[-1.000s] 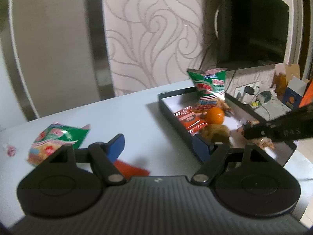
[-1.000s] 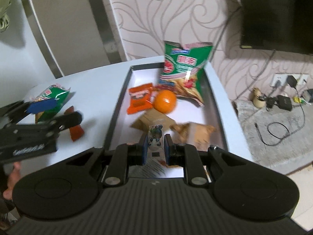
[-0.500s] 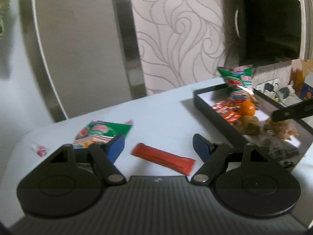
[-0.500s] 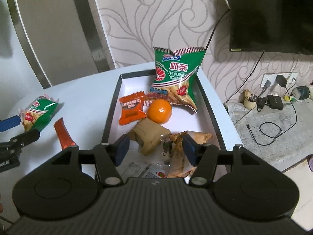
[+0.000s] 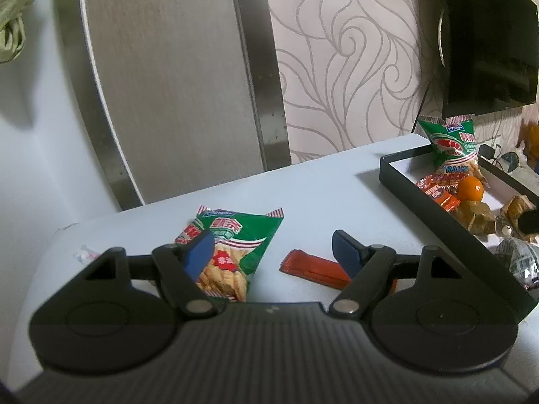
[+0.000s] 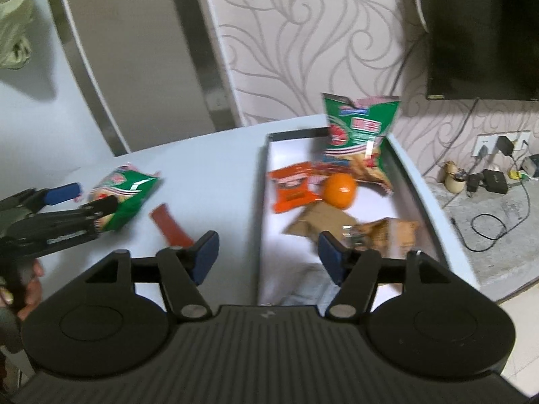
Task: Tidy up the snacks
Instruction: 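Move both tools back to the table toward the green bag and red stick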
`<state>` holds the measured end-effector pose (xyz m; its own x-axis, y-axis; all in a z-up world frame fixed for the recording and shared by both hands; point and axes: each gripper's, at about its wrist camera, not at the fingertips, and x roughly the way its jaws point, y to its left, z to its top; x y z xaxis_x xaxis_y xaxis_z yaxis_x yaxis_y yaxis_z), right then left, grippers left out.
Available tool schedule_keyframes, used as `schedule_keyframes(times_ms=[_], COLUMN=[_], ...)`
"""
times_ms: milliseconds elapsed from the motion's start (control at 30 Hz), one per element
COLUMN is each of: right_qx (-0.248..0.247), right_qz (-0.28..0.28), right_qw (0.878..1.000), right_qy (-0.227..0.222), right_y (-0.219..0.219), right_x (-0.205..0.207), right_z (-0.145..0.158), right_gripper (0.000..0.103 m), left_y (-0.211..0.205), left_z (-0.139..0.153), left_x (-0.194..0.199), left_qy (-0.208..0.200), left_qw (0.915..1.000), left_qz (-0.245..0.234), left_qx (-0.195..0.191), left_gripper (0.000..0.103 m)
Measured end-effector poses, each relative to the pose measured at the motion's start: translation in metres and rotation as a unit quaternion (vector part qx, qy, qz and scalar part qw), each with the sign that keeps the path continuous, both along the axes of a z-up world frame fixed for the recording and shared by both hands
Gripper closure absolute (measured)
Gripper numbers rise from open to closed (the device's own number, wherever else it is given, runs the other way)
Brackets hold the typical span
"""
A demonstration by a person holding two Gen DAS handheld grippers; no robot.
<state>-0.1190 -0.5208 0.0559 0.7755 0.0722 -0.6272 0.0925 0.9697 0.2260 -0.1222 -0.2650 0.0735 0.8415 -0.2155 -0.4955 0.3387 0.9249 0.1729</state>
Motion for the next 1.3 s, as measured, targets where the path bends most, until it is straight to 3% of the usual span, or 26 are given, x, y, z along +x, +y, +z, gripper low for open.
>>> schedule_keyframes(times_ms=[267,400,767,1033,1300], right_qx=[-0.002,0.0,0.007,0.016,0.017], right_qz=[0.071,0.093,0.045,0.009,-0.012], right_qw=[0.997,0.996,0.999,0.999,0.999], right_qy=[-0.003,0.013,0.026,0.035,0.045], right_y=[0.068,0.091,0.099,0.095,0.092], right_x=[-0.003,-0.008,-0.035,-0.053,-0.06], right_z=[0.005,-0.002,-0.005,-0.008,-0.01], right_gripper=[0.024,0.024,0.024,0.024,0.024], left_y=[0.017,0.024,0.041,0.055,0.049], left_z=[0.007,0.012,0.007,-0.017,-0.022], left_x=[0.014,0.027,0.065,0.097,0.099], left_qy=[0.005,0.004,0.019,0.065,0.061], left_qw=[0.9999,0.9998,0.9992,0.9973,0.9976], left_qz=[0.007,0.012,0.023,0.027,-0.016], left_qx=[-0.008,-0.013,-0.027,-0.023,-0.027], left_gripper=[0.024,0.018,0.018,0.018,0.017])
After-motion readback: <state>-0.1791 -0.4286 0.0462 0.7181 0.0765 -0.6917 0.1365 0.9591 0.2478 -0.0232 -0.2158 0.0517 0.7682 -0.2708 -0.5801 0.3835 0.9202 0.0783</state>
